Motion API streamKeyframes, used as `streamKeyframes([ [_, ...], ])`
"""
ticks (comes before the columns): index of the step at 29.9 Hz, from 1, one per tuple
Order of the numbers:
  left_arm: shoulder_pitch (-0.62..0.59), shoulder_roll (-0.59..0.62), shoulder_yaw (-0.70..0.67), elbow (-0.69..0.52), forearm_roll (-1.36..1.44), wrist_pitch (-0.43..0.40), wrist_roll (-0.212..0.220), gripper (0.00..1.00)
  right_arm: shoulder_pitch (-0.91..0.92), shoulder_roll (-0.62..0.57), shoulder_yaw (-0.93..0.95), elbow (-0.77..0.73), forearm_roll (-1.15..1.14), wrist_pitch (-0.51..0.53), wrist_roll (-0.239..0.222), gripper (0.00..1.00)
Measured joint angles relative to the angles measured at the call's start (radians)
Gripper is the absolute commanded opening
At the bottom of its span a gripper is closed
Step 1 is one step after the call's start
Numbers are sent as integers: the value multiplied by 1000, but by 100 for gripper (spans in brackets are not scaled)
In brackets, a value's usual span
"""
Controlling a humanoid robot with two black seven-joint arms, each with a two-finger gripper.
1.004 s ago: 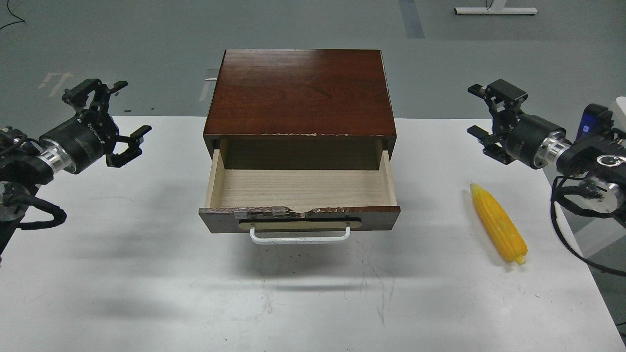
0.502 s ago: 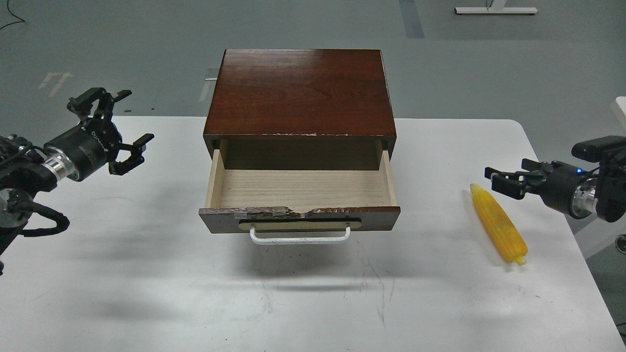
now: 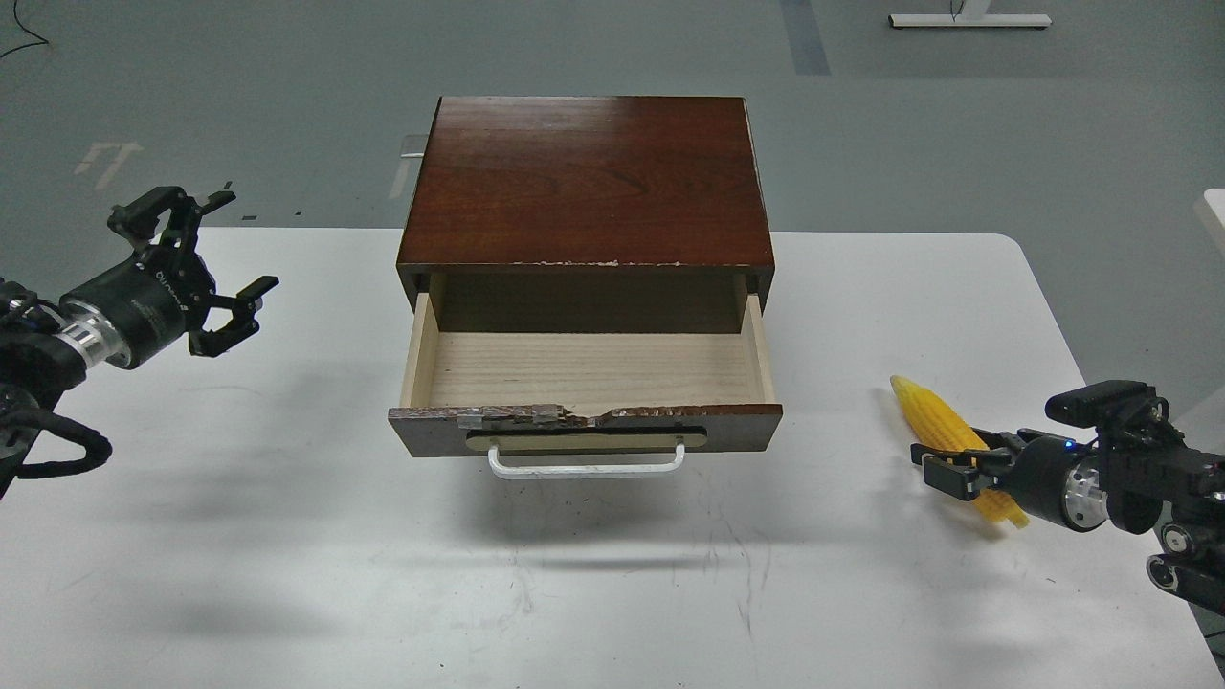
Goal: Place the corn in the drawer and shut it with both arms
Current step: 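Lift the corn cob and carry it over the open drawer, then open the right gripper to drop the corn into the drawer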
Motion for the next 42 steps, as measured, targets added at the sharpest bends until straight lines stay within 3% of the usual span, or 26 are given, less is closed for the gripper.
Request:
streamKeyframes([
  [9,1,9,3,0,0,0,2,98,178,-16,-1,0,1,-95,40,0],
  [15,1,22,3,0,0,0,2,98,523,-26,0,27,-65,-144,177,0],
  [19,1,34,3,0,0,0,2,98,697,80,1,59,-197,-150,261,0],
  [24,1,39,2,0,0,0,2,98,772,267,-48,63,-314,-155,282,0],
  [26,1,44,0,0,0,0,2,98,779,328,-81,62,-334,-155,283,14],
  [29,1,52,0,0,0,0,1,98,774,406,-124,34,-342,-155,283,47],
  [30,1,54,0,0,0,0,1,98,768,421,-131,22,-342,-155,283,72],
  [32,1,59,0,2,0,0,0,98,753,450,-138,6,-342,-156,283,96],
  [42,16,79,0,11,-2,0,-1,98,702,507,-134,7,-337,-186,283,100],
])
